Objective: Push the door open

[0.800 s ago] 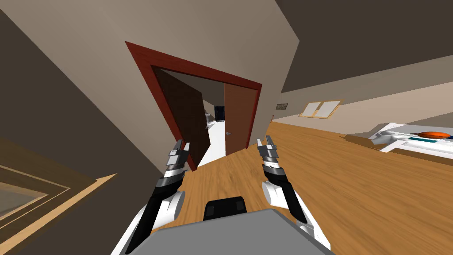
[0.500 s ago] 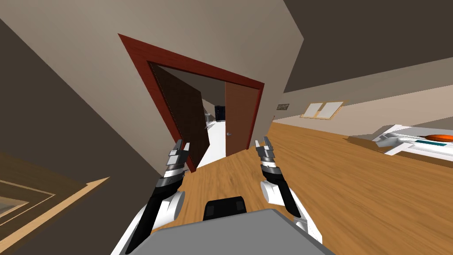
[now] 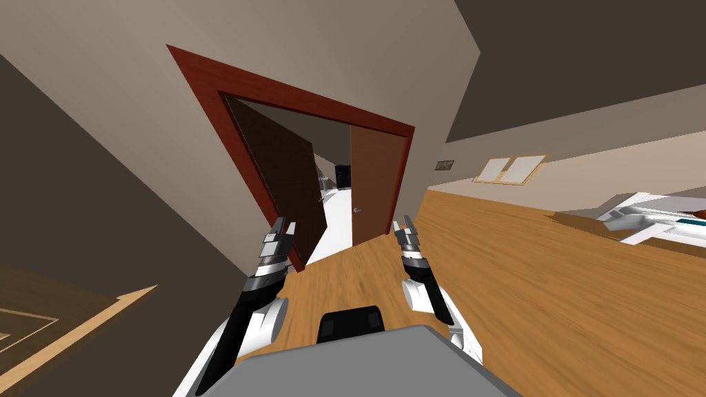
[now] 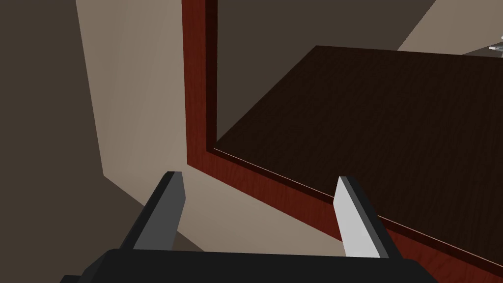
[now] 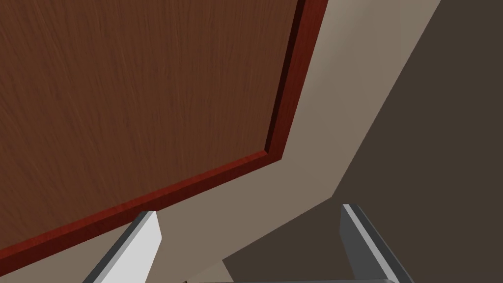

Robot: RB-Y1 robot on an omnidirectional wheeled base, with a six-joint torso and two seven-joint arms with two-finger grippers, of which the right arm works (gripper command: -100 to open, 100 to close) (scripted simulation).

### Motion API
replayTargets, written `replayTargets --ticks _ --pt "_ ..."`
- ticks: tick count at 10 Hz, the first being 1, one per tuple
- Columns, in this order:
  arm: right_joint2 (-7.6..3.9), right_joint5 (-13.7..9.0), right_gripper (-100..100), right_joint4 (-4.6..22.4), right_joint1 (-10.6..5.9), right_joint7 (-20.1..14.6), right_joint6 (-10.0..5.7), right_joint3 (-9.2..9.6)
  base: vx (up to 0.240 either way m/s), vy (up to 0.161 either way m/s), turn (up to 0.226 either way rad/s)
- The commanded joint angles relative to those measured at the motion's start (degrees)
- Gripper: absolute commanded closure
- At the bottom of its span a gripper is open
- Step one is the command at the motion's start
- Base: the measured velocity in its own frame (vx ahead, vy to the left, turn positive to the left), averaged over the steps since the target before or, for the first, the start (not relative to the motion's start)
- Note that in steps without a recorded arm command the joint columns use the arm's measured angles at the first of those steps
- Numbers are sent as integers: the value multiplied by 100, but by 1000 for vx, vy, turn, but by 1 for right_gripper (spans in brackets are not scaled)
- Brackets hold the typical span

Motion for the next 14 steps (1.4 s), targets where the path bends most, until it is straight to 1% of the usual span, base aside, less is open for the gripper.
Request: replayTargets --ticks 1,3,4,5,8,9,10,11,12,13,14 --pt "-37 43 -100 246 -75 -30 -75 3 105 -7 21" --pt "-79 103 -100 600 -211 -62 -160 3 97 -15 26" --pt "-100 136 -100 730 -285 -80 -206 3 107 -13 22" --pt "-100 136 -100 793 -285 -80 -206 3 62 -8 12" --pt "-162 237 -100 1325 -516 -134 -351 3 72 -12 26" --pt "-162 237 -100 1396 -516 -134 -351 3 67 -13 14" --pt "-181 273 -100 1605 -598 -153 -402 2 53 -8 11" --pt "-201 309 -100 1748 -680 -172 -453 2 69 -13 35" --pt "-219 346 -100 1977 -765 -192 -506 2 90 -19 30" --pt "-219 346 -100 2042 -765 -192 -506 2 66 -18 10" --pt "-237 384 -100 2241 -852 -212 -561 2 53 -15 17"
